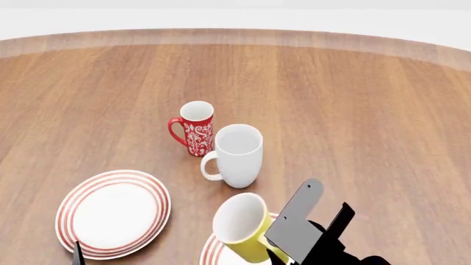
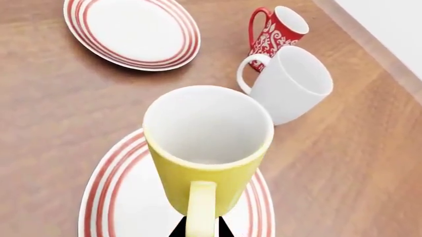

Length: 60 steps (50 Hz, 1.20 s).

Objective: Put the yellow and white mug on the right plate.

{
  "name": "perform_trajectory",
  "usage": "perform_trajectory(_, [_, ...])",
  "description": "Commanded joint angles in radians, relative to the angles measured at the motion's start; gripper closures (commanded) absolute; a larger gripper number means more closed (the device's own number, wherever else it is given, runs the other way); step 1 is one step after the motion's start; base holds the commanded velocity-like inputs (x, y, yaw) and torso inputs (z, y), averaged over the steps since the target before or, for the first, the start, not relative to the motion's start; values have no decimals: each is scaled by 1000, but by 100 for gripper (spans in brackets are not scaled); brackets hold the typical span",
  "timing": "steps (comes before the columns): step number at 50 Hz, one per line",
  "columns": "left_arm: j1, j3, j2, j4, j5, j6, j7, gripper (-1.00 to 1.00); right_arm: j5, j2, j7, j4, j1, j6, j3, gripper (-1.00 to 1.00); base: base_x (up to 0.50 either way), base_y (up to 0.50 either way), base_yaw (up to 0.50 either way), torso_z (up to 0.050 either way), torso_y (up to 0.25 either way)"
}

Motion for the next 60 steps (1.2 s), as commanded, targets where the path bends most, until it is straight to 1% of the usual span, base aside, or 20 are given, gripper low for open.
perform_trajectory(1, [0, -22, 18, 1, 11, 3, 19, -100, -40, -45, -40, 33, 13, -19, 16, 100, 0, 0, 0, 0, 0])
perform_trajectory(16, [4, -12, 11, 5, 14, 1, 18, -100, -24, -51, -50, 61, 10, 0, 17, 100, 0, 0, 0, 0, 0])
perform_trajectory(34, [-2, -4, 8, 3, 16, -12, 17, -100, -21, -76, -66, 126, 6, -27, 18, 100, 0, 0, 0, 0, 1])
perform_trajectory(60, [-6, 10, 2, -8, 17, -20, 12, -100, -17, -89, -74, 164, -21, -42, 10, 100, 0, 0, 0, 0, 0])
